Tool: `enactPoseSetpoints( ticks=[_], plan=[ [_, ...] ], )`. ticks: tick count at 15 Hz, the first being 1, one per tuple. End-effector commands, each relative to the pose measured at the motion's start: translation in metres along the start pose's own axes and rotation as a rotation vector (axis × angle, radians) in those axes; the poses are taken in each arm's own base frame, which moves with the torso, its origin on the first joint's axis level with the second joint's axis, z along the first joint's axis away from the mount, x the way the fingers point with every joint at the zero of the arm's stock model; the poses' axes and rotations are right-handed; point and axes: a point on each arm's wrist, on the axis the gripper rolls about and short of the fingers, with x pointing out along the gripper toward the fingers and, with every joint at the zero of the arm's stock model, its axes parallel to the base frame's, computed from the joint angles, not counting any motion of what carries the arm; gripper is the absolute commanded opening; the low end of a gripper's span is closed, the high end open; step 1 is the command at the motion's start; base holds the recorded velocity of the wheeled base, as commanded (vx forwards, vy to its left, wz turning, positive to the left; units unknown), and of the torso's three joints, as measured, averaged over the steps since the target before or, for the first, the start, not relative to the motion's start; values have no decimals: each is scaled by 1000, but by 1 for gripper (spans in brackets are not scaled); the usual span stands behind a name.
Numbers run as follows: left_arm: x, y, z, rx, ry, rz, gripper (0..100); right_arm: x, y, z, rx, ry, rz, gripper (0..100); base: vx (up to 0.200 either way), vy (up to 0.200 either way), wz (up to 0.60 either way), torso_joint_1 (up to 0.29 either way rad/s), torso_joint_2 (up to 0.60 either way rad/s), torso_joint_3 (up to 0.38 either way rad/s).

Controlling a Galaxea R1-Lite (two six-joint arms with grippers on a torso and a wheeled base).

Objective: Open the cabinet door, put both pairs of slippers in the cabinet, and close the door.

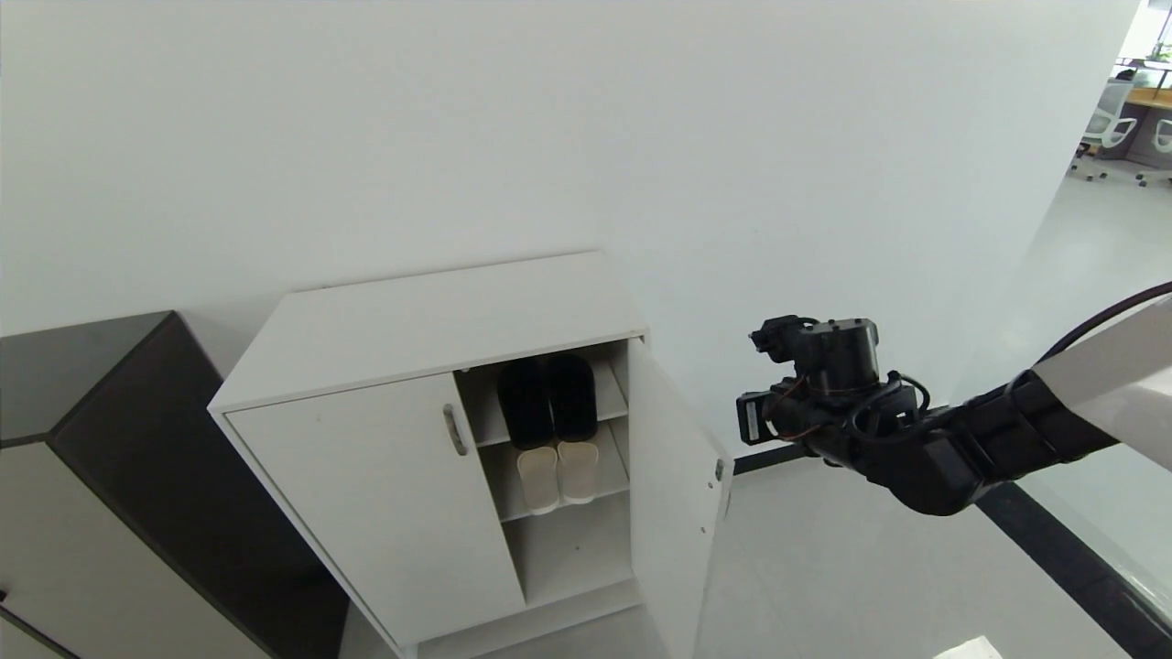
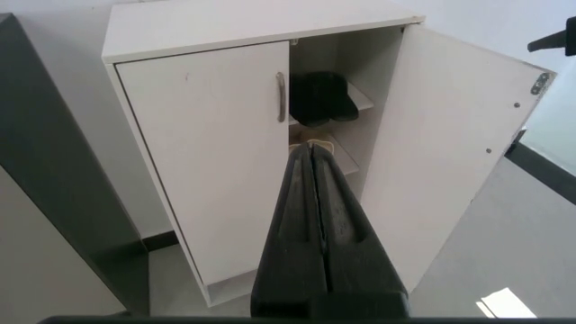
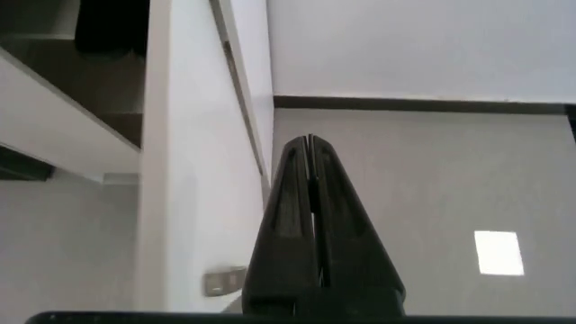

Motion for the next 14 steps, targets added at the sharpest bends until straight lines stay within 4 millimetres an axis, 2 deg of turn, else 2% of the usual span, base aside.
enactPoseSetpoints(
  ticks=[1, 5, 11, 14],
  plan=[
    [0, 0, 0, 0, 1, 0, 0, -9, 4, 1, -9, -25, 15, 0, 0, 0, 0, 0, 0, 0],
    [0, 0, 0, 0, 1, 0, 0, -14, 8, 6, -6, -64, 29, 0, 0, 0, 0, 0, 0, 0],
    [0, 0, 0, 0, 1, 0, 0, -31, 13, 17, 2, -101, 50, 0, 0, 0, 600, 4, 2, 4],
    [0, 0, 0, 0, 1, 0, 0, -35, 12, 19, 9, -148, 58, 0, 0, 0, 0, 0, 0, 0]
  ],
)
